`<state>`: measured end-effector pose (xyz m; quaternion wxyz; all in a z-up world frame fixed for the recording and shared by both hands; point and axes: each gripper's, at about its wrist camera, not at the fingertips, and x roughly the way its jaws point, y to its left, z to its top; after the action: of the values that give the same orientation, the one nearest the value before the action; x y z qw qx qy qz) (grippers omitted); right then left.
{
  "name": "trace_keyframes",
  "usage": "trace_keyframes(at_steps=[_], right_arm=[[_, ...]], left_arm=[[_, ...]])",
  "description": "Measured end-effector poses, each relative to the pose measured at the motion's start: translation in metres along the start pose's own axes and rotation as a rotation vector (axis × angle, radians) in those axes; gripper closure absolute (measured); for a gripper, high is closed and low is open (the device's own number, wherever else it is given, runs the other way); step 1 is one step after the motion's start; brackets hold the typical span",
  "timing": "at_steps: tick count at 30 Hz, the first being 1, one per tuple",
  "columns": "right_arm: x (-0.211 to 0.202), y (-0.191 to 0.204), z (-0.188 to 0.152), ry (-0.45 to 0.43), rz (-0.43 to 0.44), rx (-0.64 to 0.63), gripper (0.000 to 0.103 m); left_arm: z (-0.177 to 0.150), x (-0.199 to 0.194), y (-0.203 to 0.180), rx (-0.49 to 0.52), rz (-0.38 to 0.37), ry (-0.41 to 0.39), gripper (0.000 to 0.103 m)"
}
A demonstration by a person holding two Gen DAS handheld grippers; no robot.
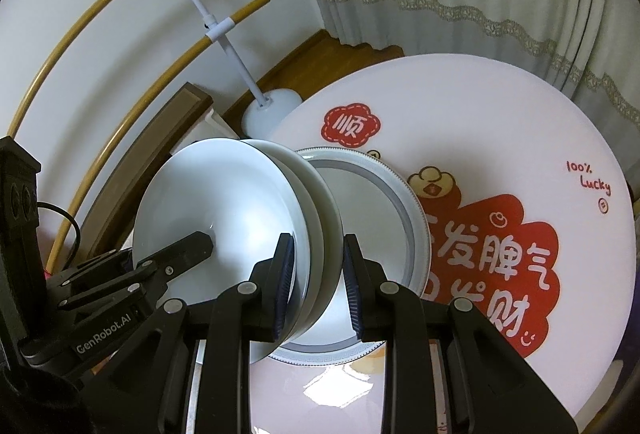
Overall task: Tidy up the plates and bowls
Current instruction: 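Carry the bowl stack with both grippers over the grey-rimmed plate stack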
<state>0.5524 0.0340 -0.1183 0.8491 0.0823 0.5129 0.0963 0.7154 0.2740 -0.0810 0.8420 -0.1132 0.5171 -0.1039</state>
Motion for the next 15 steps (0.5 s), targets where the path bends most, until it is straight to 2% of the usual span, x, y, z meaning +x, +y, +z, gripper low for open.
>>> trace_keyframes(at_steps=[15], right_arm=[[0.014, -0.008, -0.007, 0.035, -0.01, 0.018, 0.078]], left_arm=[[0.007, 0.021, -0.001, 0.004, 0.002, 0.033, 0.082]])
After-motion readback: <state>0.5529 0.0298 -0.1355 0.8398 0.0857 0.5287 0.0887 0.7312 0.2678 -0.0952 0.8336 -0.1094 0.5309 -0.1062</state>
